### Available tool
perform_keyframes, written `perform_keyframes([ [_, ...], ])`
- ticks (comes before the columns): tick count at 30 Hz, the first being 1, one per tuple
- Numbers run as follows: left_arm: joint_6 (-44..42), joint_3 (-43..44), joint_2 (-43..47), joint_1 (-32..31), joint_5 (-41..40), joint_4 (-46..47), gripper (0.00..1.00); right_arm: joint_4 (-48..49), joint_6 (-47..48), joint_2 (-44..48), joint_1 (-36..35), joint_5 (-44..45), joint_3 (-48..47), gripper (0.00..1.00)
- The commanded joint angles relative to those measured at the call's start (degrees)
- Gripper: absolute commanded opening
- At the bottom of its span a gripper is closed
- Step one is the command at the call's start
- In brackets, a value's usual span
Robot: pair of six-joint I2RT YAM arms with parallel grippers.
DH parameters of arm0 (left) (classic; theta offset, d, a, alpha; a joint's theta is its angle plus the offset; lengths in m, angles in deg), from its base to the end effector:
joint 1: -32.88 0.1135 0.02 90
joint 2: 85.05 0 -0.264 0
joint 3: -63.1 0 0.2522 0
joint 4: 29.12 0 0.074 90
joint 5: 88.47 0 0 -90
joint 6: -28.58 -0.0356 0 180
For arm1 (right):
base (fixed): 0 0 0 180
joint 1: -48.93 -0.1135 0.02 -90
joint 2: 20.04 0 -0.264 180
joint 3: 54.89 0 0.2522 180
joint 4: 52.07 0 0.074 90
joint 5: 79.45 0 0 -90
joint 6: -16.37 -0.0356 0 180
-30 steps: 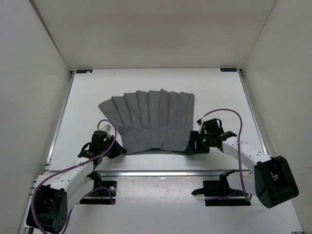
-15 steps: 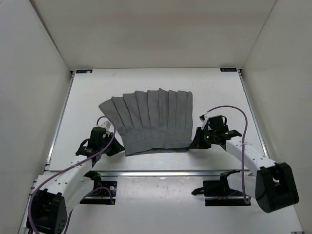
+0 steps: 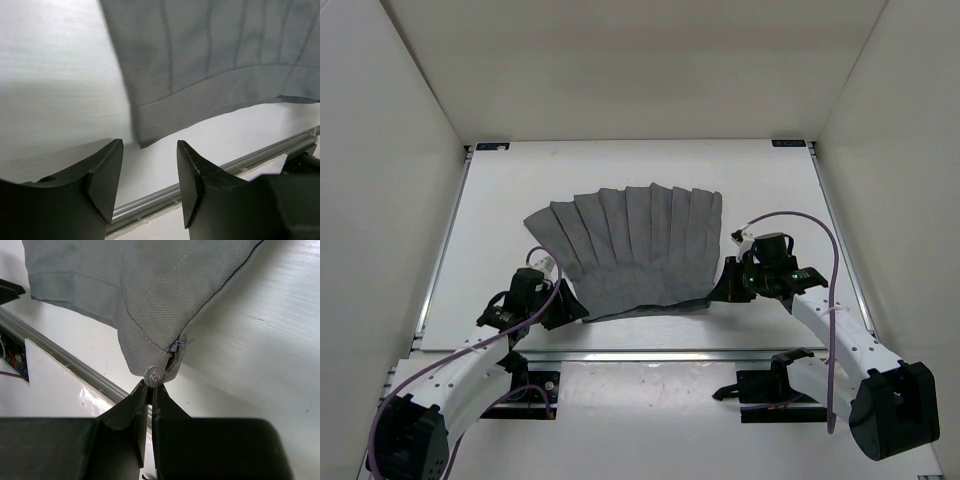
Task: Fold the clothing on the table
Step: Fold the skirt
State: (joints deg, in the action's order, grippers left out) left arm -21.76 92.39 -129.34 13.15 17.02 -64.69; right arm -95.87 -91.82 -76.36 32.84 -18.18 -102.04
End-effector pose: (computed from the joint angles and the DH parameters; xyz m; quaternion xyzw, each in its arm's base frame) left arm 0.1318 -0.0574 0.1489 -0.1166 0.9266 -0.2758 0.2275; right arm 0.1739 0.0680 0.2090 -0.0619 0.9199 0.3155 0.2246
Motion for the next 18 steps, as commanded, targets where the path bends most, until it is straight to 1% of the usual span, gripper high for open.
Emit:
perform_keyframes([
  [1,2.8,-2.1,0.5,0.0,0.5,2.9,0.57,1.5,0.3,-0.1,0.1,-1.4,0.1,0.0],
  [4,3.6,-3.0,-0.4,0.1,-0.3,3.9,0.56,1.9,0.1,-0.1,0.2,-1.9,0.6,0.0],
  [7,4.7,-4.2,-2.7,-0.7,-0.4,7.3,0.56,2.7,0.2,0.0,0.2,-2.4,1.2,0.0],
  [9,4.0,-4.3,-5.9,-0.8,-1.1,9.0,0.54,3.1,-0.3,-0.4,-0.1,-2.3,1.7,0.0],
  [11,3.8,-4.4,-9.0,-1.2,-0.5,11.1,0.54,3.6,-0.3,-0.2,-0.2,-2.7,2.0,0.0],
  [12,4.2,-4.1,-10.6,-1.3,0.2,12.4,0.52,3.8,0.0,-0.4,0.3,-2.8,2.0,0.01],
  [14,4.5,-4.3,-12.3,-2.1,0.1,14.6,0.39,3.9,0.0,-0.2,0.5,-2.9,2.6,0.0],
  [15,4.9,-4.2,-13.4,-1.8,0.3,16.0,0.15,4.3,-0.2,-0.2,0.5,-3.1,3.1,0.0],
  [16,4.4,-4.1,-13.7,-2.0,1.3,16.3,0.0,3.9,0.5,-0.3,0.8,-3.4,3.4,0.0],
  [17,3.9,-4.1,-13.2,-1.6,2.0,16.2,0.0,3.6,0.1,-0.4,0.6,-3.1,3.4,0.0],
  [18,2.7,-3.1,-12.9,-1.4,2.6,13.8,0.0,3.1,0.6,-0.4,1.0,-2.8,3.2,0.0],
])
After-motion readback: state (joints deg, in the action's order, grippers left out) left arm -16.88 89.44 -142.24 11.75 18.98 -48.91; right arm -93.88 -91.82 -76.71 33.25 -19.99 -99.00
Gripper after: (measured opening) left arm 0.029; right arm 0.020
